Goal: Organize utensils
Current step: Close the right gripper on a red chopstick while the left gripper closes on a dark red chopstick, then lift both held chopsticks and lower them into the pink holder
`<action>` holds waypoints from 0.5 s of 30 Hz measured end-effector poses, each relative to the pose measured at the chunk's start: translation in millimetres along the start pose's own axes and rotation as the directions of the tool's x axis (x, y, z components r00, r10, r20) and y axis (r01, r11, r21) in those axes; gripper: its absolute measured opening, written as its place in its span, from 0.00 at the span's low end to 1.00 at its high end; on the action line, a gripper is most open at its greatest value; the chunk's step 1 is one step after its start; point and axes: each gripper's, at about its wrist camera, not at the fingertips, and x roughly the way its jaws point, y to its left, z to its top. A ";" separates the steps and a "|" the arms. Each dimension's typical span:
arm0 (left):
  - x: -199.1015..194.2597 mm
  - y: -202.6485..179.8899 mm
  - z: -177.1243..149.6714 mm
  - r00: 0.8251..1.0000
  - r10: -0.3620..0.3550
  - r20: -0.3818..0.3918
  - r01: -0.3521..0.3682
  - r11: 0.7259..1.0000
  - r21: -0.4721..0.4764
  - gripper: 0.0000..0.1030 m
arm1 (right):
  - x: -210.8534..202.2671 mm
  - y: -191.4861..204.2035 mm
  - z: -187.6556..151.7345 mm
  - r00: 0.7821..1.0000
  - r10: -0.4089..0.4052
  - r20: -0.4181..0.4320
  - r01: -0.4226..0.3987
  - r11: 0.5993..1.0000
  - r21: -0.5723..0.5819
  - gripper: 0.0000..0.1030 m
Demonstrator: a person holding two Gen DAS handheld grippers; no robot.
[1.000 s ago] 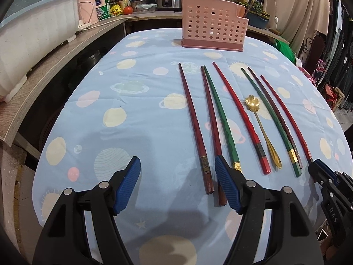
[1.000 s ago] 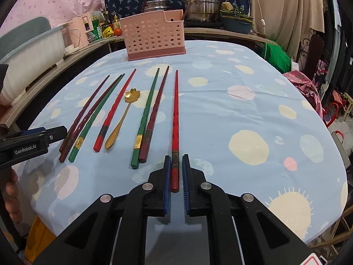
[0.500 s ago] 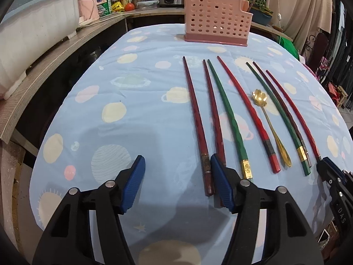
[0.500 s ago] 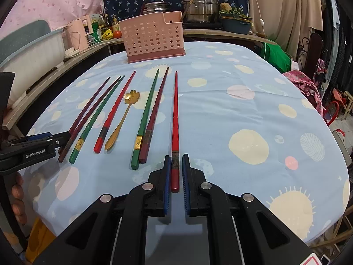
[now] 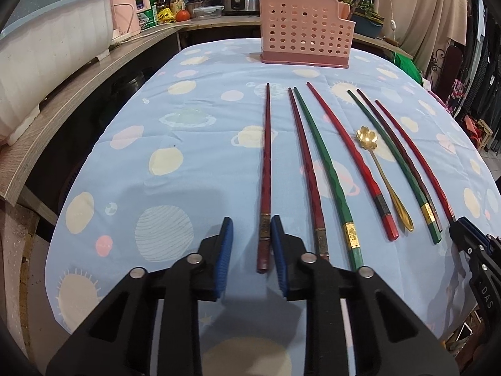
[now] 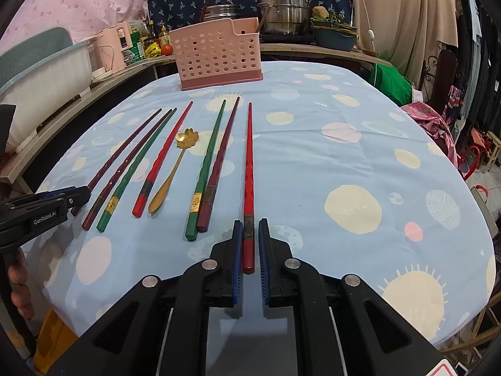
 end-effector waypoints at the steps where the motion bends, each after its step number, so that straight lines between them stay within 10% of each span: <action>1: -0.2 1.2 -0.1 1.000 0.002 0.000 -0.002 1.000 -0.002 0.15 | 0.1 0.0 0.2 1.000 -0.001 0.000 0.001 1.000 -0.001 0.09; 15: -4.0 14.2 1.2 0.999 -0.031 -0.038 0.030 0.999 -0.032 0.07 | -2.7 -3.7 2.1 1.000 0.007 -0.009 -0.007 1.000 0.010 0.07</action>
